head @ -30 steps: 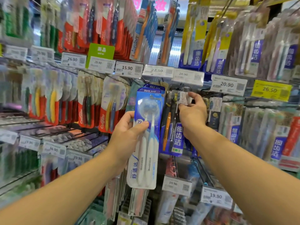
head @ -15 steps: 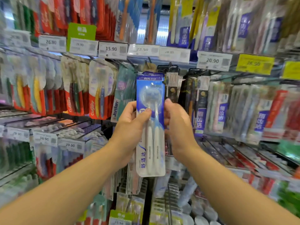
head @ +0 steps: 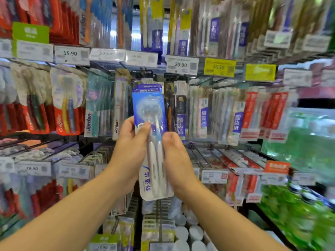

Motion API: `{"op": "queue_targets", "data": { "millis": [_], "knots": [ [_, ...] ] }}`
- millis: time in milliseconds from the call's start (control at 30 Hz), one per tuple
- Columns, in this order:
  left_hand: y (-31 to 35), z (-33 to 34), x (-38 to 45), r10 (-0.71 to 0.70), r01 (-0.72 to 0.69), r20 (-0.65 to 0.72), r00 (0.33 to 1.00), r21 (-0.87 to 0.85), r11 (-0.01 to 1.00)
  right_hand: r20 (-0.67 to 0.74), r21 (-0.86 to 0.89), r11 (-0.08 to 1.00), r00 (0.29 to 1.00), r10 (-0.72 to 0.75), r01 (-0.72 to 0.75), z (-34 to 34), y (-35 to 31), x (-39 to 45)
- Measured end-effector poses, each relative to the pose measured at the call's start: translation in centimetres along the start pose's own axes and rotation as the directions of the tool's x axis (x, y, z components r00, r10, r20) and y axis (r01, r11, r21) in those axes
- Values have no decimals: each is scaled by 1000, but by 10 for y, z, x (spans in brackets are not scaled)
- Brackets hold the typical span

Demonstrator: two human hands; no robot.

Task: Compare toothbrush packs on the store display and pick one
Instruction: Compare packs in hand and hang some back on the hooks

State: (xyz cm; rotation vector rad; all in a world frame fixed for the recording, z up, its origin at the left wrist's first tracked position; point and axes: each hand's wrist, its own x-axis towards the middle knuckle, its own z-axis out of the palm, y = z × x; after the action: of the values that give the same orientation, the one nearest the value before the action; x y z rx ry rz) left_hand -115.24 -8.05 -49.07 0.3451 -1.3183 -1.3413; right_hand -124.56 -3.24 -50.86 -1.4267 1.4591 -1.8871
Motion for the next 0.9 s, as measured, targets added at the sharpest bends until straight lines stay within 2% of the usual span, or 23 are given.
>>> {"op": "queue_targets", "data": {
  "millis": [167, 267, 400, 467, 600, 733, 900],
  "knots": [
    [2, 11, -13, -76, 80, 98, 992, -31, 996, -44, 58, 998, 999, 31, -28, -12, -2, -6],
    [2, 7, -25, -125, 137, 181, 975, -54, 989, -1, 137, 986, 996, 91, -90, -15, -3, -9],
    [-2, -7, -38, -164, 183, 135, 977, -137, 974, 6, 238, 961, 990, 144, -141, -10, -6, -14],
    [1, -14, -47, -224, 235, 160, 961, -53, 971, 32, 314, 934, 985, 168, -169, -5, -10, -16],
    [22, -27, -65, -463, 436, 258, 848, 156, 886, 122, 448, 867, 976, 180, -216, 6, -21, -20],
    [42, -44, -76, -489, 455, 301, 819, 178, 872, 246, 511, 811, 953, 179, -285, 20, -24, -29],
    [54, -70, -84, -493, 470, 321, 809, 152, 870, 328, 501, 816, 936, 129, -288, 44, -21, -39]
  ]
}}
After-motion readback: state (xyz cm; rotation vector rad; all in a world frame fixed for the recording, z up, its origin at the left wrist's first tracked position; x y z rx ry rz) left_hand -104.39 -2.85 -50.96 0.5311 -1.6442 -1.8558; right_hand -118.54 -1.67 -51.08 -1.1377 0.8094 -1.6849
